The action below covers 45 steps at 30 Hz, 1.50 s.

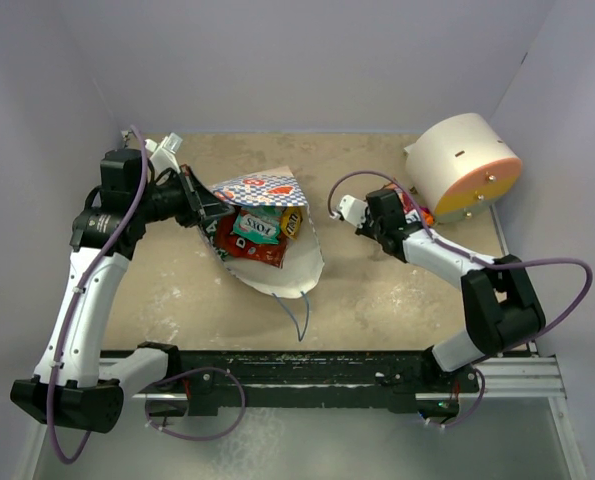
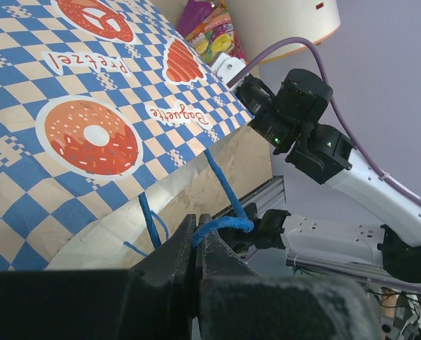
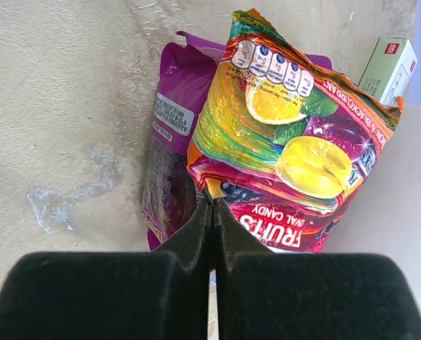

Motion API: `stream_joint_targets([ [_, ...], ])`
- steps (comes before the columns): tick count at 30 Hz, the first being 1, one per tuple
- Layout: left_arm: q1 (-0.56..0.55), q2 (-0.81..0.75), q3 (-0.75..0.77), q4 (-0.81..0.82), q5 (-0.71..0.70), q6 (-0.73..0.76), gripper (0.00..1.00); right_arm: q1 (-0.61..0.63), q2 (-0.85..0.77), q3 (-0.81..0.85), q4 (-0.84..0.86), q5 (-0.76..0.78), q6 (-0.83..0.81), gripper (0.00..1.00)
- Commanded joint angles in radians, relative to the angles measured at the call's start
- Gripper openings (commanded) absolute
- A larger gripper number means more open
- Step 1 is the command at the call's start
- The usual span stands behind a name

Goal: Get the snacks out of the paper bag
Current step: Place the snack at the center of the board, then take out the snack from the paper bag.

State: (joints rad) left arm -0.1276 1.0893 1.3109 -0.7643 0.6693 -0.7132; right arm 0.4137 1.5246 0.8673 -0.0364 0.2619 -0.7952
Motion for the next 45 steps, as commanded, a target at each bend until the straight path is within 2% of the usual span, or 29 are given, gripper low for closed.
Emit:
stream_joint_targets([
  [1, -0.004, -0.018, 0.019, 0.023, 0.030, 0.013, 0.00, -0.013, -0.024, 0.012, -0.004, 0.038, 0.002, 0.00],
  [2, -0.004, -0.017, 0.020, 0.025, 0.036, 0.011, 0.00, -0.013, -0.026, 0.023, -0.015, 0.048, 0.005, 0.05],
  [5, -0.004, -0.013, 0.024, 0.027, 0.042, 0.008, 0.00, -0.013, -0.040, 0.082, -0.103, 0.062, 0.039, 0.36],
  [7, -0.004, -0.012, 0.024, 0.032, 0.044, 0.008, 0.00, -0.005, -0.067, 0.147, -0.162, 0.043, 0.091, 0.45],
  [9, -0.004, -0.010, 0.025, 0.035, 0.048, 0.008, 0.00, 0.019, -0.098, 0.241, -0.286, -0.042, 0.233, 0.48],
  [11, -0.004, -0.007, 0.023, 0.042, 0.049, 0.006, 0.00, 0.064, -0.156, 0.272, -0.334, -0.171, 0.372, 0.50],
  [14, -0.004, -0.001, 0.024, 0.055, 0.049, 0.002, 0.00, 0.182, -0.291, 0.204, -0.247, -0.249, 0.550, 0.56],
  [18, -0.004, 0.008, 0.023, 0.067, 0.055, -0.005, 0.00, 0.277, -0.391, 0.083, -0.116, -0.368, 0.843, 0.57],
  [22, -0.004, 0.012, 0.017, 0.069, 0.057, -0.005, 0.00, 0.392, -0.471, 0.014, -0.033, -0.355, 0.959, 0.57],
  [27, -0.004, 0.007, 0.003, 0.082, 0.063, -0.005, 0.00, 0.558, -0.523, -0.028, 0.036, -0.309, 0.922, 0.59],
  [30, -0.005, 0.003, -0.001, 0.094, 0.071, -0.011, 0.00, 0.637, -0.465, -0.021, 0.070, -0.263, 0.878, 0.59],
  [33, -0.004, 0.000, 0.009, 0.092, 0.072, -0.011, 0.00, 0.697, -0.347, 0.028, 0.125, -0.130, 0.857, 0.59],
  [36, -0.005, -0.002, 0.018, 0.090, 0.067, -0.008, 0.00, 0.727, -0.231, 0.057, 0.239, -0.001, 0.881, 0.69],
  [39, -0.004, 0.001, 0.017, 0.086, 0.068, -0.006, 0.00, 0.766, -0.108, 0.088, 0.367, 0.118, 0.809, 0.70],
  [41, -0.004, 0.002, 0.024, 0.076, 0.077, -0.003, 0.00, 0.772, -0.026, 0.110, 0.439, 0.191, 0.768, 0.70],
  [45, -0.004, 0.013, 0.050, 0.034, 0.088, 0.025, 0.00, 0.766, 0.096, 0.107, 0.646, 0.213, 0.575, 0.62],
])
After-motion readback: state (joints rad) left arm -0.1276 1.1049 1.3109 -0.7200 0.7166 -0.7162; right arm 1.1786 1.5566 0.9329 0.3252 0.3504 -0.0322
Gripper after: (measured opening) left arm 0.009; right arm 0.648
